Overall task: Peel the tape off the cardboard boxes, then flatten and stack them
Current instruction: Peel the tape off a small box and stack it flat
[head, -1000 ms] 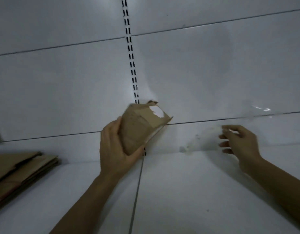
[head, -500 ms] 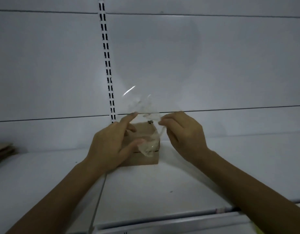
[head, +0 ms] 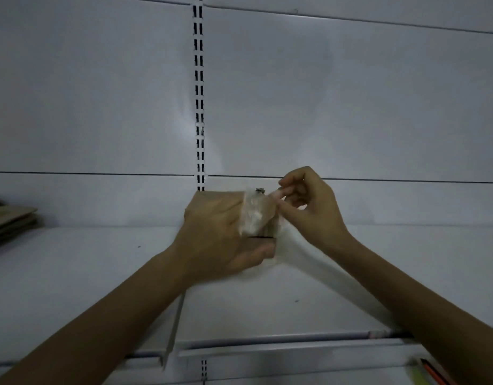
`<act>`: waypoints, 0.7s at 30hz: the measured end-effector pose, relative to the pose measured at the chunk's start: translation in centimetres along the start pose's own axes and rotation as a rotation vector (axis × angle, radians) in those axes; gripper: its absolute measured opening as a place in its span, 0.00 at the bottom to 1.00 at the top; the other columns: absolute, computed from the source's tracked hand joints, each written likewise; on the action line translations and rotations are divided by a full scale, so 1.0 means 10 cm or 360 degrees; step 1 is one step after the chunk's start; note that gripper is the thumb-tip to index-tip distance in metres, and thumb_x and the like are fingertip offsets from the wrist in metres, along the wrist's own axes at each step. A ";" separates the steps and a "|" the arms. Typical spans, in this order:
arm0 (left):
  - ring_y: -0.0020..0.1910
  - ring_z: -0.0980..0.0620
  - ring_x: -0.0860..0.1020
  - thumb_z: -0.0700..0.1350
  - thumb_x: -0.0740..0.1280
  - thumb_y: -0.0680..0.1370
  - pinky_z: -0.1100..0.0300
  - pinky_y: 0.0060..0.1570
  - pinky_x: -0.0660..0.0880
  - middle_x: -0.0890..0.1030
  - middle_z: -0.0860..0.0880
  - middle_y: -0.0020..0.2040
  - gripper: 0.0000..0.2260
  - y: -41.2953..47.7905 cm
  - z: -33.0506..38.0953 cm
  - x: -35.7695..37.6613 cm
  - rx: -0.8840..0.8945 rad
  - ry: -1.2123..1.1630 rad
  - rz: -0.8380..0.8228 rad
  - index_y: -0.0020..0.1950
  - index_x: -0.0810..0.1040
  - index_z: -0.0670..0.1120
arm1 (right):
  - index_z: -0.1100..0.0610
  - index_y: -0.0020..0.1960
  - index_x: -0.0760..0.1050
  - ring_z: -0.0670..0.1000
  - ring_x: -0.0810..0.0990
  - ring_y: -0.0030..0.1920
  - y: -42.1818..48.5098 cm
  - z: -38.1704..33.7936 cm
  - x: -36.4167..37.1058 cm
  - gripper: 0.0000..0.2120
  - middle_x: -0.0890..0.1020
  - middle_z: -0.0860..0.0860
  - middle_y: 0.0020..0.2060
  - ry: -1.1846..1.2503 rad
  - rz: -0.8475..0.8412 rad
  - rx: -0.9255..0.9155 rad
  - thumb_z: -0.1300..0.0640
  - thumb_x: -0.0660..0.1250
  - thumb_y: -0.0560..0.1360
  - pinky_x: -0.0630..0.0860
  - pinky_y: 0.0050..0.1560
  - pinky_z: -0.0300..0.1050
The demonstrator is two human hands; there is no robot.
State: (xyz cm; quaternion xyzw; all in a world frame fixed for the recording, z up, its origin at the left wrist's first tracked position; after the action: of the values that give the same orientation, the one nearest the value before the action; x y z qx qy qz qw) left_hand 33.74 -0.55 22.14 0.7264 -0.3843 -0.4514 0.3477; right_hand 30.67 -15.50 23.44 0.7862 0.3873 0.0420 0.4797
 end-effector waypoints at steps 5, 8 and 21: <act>0.52 0.49 0.80 0.63 0.64 0.75 0.52 0.48 0.76 0.80 0.47 0.60 0.28 0.05 0.02 0.02 -0.0022 -0.0095 -0.0180 0.70 0.70 0.49 | 0.58 0.44 0.80 0.48 0.77 0.33 -0.01 -0.01 -0.07 0.09 0.80 0.51 0.33 0.0452 -0.0133 0.0566 0.69 0.64 0.74 0.76 0.35 0.40; 0.57 0.46 0.78 0.60 0.65 0.76 0.57 0.49 0.72 0.73 0.46 0.69 0.26 0.08 0.11 0.04 0.0179 0.0080 -0.0250 0.69 0.73 0.45 | 0.62 0.46 0.78 0.50 0.80 0.36 -0.15 -0.11 -0.06 0.08 0.82 0.54 0.38 0.0808 -0.0164 0.0823 0.68 0.61 0.76 0.77 0.39 0.41; 0.50 0.47 0.78 0.64 0.61 0.75 0.52 0.46 0.75 0.81 0.47 0.54 0.27 0.38 0.57 0.08 0.0138 -0.0222 -0.0409 0.62 0.79 0.44 | 0.60 0.66 0.73 0.58 0.74 0.67 -1.06 -0.50 -0.28 0.29 0.78 0.59 0.63 0.1540 -0.0286 0.1120 0.41 0.53 0.76 0.69 0.67 0.49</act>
State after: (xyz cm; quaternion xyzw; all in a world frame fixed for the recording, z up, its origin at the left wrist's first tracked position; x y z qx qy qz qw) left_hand 27.80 -3.90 23.06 0.7508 -0.3306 -0.5245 0.2279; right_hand 20.53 -11.18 18.65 0.7536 0.6171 0.2234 -0.0380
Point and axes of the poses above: each hand's wrist, its own y-axis towards the middle knuckle, its own x-axis out of the palm, z = x × y, the point moved 7 cm from there along y, towards the middle knuckle
